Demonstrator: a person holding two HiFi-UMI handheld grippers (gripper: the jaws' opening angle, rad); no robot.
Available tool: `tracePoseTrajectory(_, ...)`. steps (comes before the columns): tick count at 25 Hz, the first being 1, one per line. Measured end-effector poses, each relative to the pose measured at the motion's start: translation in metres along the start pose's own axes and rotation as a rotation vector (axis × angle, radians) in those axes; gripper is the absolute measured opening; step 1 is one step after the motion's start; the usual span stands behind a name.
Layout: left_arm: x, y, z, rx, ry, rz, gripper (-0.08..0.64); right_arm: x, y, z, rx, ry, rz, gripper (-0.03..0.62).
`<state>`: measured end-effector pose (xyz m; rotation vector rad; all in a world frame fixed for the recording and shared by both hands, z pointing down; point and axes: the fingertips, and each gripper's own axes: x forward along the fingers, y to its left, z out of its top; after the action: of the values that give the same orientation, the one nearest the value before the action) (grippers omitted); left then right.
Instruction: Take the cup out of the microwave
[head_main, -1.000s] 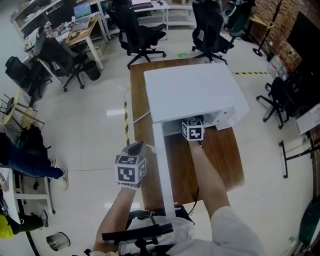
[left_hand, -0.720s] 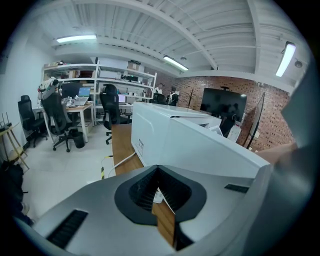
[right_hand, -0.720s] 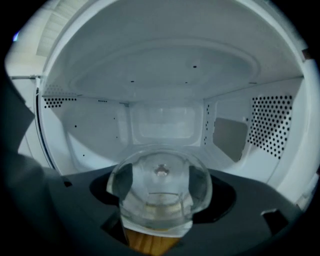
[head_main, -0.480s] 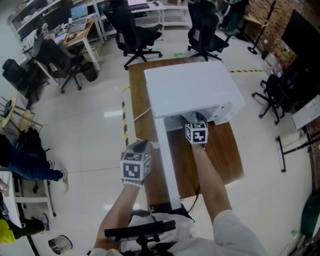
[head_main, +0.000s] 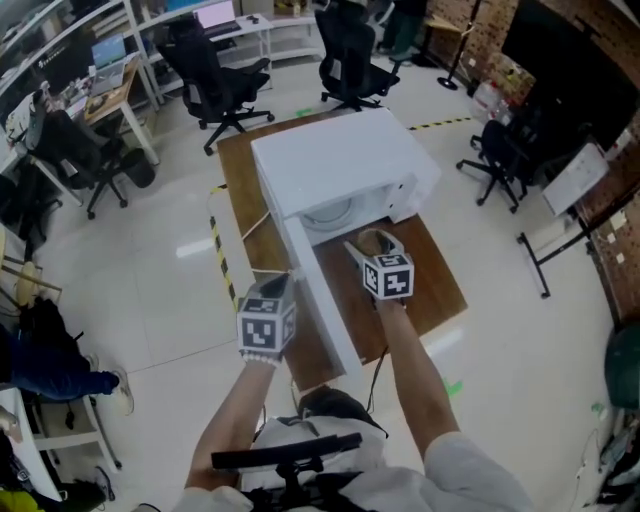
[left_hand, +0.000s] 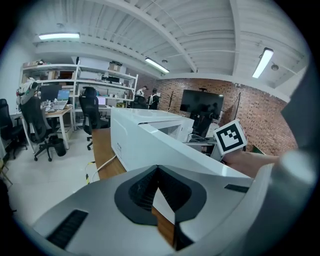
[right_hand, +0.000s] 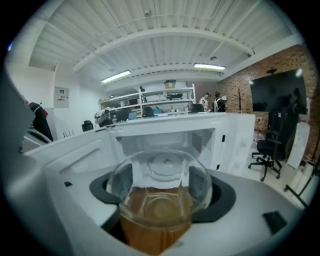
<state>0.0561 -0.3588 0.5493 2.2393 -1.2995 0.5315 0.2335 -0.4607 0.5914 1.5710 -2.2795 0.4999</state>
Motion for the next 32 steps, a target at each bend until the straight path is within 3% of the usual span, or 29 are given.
tracePoseTrajectory(11,-0.032,-0.044,-0.013,0.032,-0.034,-0.104,-0.005,-0.140,-0.011,-0.015,0.115,-0.051,-0.124,0.387)
tracePoseTrajectory(19,-0.053,-0.052,-0.022,0.033,-0.056,-0.139,-0.005,-0.216,0.001,-0.033,0.230,-0.092,-0.182,0.387)
tracePoseTrajectory(23,-0.060,-0.052,-0.029,0.028,-0.051,-0.146,-0.005,-0.240,0.016,-0.041,0.280,-0.120,-0.199,0.387)
tracePoseTrajectory(32,-0.071,-0.050,-0.032,0.020,-0.063,-0.148,-0.005,-0.242,0.036,-0.040,0.280,-0.121,-0.175,0.387)
